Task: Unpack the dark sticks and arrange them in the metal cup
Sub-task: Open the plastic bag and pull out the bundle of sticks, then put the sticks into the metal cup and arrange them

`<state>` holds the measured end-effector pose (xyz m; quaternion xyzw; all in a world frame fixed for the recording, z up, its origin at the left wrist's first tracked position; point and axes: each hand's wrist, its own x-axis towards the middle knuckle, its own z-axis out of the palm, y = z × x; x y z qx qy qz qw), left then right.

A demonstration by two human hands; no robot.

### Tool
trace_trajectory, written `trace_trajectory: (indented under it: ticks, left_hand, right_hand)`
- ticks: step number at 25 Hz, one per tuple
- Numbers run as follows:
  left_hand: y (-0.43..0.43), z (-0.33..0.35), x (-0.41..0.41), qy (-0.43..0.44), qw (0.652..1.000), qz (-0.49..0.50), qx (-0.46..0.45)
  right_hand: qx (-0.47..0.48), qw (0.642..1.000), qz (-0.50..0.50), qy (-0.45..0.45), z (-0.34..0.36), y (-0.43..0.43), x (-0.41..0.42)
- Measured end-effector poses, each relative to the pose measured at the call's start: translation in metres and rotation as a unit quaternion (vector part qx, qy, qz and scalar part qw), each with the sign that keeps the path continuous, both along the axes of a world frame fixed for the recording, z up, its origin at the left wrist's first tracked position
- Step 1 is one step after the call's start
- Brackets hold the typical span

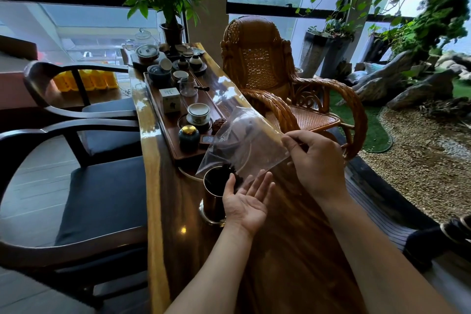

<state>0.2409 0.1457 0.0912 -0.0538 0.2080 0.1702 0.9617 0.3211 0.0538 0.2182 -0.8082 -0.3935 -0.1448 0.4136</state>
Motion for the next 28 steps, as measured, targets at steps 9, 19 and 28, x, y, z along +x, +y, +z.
trace_trajectory:
  ticks: [9, 19, 28]
  left_hand:
    - [-0.005, 0.007, 0.000, 0.012, 1.000, -0.014, 0.020]
    - [-0.027, 0.022, 0.007, 0.010, 0.998, -0.039, 0.056]
    - [-0.066, 0.023, 0.024, 0.067, 0.980, -0.115, 0.145]
  right_hand:
    - [0.047, 0.998, -0.025, 0.018, -0.002, -0.019, -0.007]
    - [0.106, 0.988, -0.086, 0.068, -0.002, -0.067, -0.008]
    - [0.125, 0.969, -0.181, 0.112, -0.036, -0.149, -0.004]
